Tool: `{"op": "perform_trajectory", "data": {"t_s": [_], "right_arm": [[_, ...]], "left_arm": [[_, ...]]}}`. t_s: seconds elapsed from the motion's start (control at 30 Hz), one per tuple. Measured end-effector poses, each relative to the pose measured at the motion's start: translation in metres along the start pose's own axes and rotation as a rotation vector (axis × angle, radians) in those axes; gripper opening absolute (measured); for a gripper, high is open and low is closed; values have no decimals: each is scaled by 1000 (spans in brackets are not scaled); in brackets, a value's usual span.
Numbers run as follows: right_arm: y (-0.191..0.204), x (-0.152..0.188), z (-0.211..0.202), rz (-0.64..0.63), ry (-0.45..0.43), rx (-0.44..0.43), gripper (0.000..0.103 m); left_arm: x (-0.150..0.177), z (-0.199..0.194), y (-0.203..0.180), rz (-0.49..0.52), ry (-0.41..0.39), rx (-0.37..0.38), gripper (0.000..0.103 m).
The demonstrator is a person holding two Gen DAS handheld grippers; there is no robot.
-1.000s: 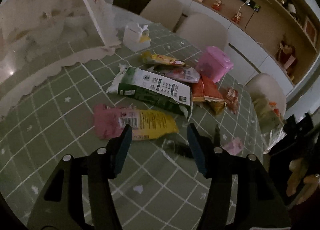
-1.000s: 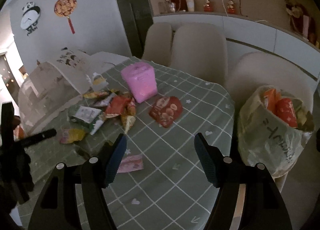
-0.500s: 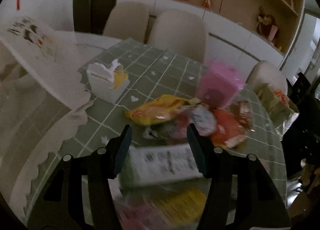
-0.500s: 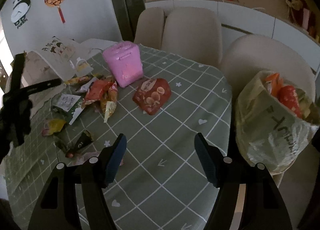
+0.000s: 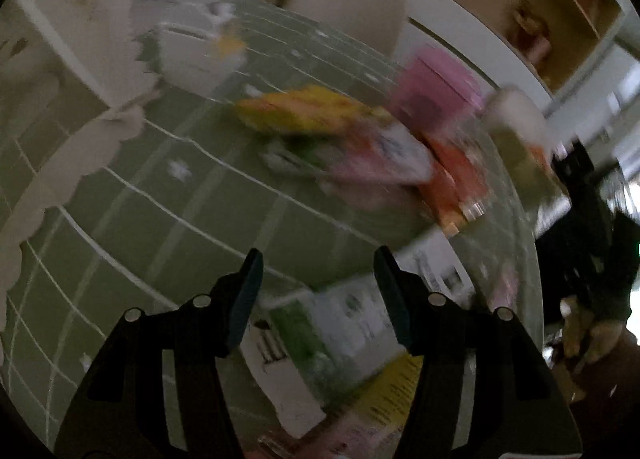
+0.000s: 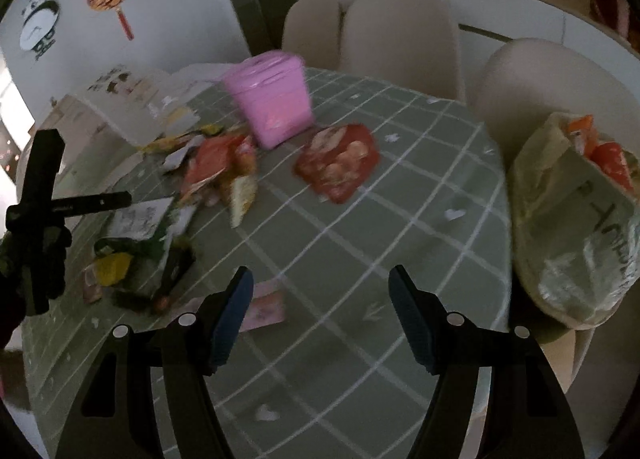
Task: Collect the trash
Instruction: 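Reach the left tool to the white-green milk carton and grasp it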
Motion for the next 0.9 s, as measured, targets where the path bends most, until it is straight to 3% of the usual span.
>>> {"op": "perform_trajectory", "data": {"t_s": [0.17,0.27,0.4,0.63,0.8,0.9], "right_arm": [[12,16,-4,-43,16,12,66],[7,21,-14,-30,8,32,66],[-6,31,-30,49,-4,62,66],[2,53,-36,222,-28,85,66],[35,63,-10,261,-31,149,66],[48,60,4,286,-44,174,66]], "left_arm": [[4,-13,-42,200,0,14,59],[7,-8,-62,361,47,1,60],[8,9,-76,501,95,-73,61],[-12,18,-55,366,63,-122,63],[-10,14,-59,375,84,-146,63],[-8,9,-56,352,72,-121,63]]}}
Point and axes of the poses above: each gripper's, at about its wrist camera, not at the fingertips, and z roughly the way its jaws point, y to its left, x to its underside, the point moved 2 cm from there along z, roughly the way its jaws point, and after that the axes turned 12 degrees about z, right-handed, at the moved point
